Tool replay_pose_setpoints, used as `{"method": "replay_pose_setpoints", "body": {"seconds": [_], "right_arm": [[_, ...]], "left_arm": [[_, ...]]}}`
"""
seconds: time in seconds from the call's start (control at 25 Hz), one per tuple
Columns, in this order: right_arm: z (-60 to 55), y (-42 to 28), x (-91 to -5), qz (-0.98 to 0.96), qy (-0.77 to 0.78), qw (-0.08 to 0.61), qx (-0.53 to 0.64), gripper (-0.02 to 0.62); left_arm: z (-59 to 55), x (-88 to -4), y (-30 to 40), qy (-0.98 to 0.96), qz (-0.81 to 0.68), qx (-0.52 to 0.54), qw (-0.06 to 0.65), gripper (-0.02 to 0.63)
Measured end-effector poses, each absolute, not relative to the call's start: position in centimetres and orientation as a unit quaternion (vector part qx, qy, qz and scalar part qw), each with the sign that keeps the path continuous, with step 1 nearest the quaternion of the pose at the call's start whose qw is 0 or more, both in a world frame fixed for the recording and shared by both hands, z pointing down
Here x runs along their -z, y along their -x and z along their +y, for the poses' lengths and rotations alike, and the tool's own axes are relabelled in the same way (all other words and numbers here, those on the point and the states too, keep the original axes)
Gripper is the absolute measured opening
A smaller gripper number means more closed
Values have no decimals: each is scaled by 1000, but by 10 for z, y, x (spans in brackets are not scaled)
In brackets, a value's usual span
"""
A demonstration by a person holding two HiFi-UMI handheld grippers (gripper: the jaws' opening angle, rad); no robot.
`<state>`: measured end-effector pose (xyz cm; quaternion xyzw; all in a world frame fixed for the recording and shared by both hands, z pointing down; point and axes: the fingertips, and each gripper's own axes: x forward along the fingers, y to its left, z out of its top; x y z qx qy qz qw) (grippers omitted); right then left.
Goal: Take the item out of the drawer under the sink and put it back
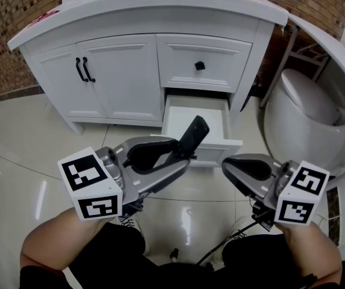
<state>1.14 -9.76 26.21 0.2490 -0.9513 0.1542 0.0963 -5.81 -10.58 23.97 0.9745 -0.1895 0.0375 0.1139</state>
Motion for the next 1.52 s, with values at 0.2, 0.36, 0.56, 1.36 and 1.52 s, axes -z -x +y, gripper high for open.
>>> {"method": "replay_pose_setpoints", "body": {"seconds": [0.2,0.36,0.56,1.36,1.52], "right_arm": [[-97,-10,-262,-952,-248,96,-154,8],[-97,-9,-260,-952,-245,93,-157,8],[-93,-6,-260,-953,-240,92,-158,8],[-97,-12,-267,-956,-222,92,-169,6],[-106,-22,-269,-952,-226,83,-187,8]], "left_arm": [[-109,-240,60,-973,-197,-39,110,170],[-119,-236,67,-970,-223,-50,85,170],[-130,-229,71,-966,-243,-77,41,170],[-242,-275,6,-929,-234,-263,-112,170],[-274,-302,0,-921,-235,-297,-94,170]]}}
